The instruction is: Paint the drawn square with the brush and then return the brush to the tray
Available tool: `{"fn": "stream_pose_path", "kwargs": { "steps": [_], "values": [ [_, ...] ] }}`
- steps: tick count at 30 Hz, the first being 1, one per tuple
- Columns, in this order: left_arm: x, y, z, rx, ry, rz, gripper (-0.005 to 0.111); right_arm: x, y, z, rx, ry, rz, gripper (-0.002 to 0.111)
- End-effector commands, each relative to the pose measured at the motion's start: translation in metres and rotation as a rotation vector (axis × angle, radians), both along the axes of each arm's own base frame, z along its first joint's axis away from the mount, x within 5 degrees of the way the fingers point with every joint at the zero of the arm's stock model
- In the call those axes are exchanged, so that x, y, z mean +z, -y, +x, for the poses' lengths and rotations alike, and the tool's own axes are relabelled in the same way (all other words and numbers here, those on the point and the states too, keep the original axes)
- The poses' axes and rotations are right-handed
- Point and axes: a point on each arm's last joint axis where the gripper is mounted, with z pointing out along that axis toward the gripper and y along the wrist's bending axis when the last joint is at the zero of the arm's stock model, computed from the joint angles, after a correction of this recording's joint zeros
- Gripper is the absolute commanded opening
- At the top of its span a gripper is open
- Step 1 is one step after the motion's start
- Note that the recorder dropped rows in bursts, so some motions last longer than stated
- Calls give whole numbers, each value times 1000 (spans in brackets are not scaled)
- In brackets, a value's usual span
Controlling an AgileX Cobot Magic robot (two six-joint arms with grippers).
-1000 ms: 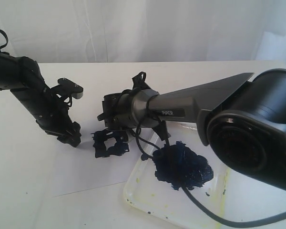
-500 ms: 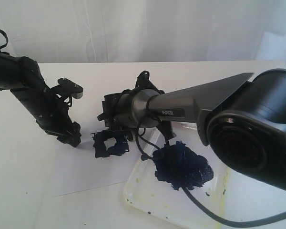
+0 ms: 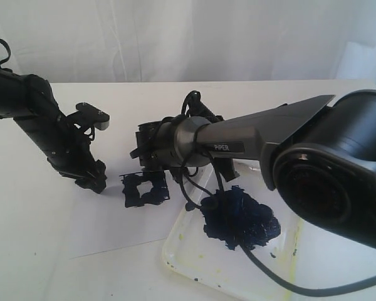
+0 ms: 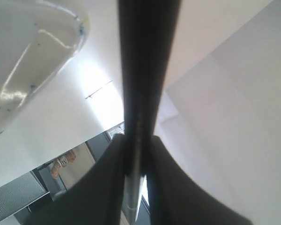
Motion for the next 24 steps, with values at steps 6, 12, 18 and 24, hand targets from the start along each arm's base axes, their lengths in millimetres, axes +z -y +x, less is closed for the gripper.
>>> {"fn": "stream_pose_path", "kwargs": {
  "steps": [6,12,18,24],
  "values": [
    [-7,-1,-5,6,-43,7,74,-13,-8,0,23,21,54,0],
    [-7,-1,-5,6,-43,7,74,-14,-10,0,34,23,61,0],
    [-7,-1,-5,6,-43,7,74,-13,-21,-3,79,39,88,0],
    [-7,-1,-5,6,-43,7,74,-11,-19,-3,47,59,77,0]
  ]
}}
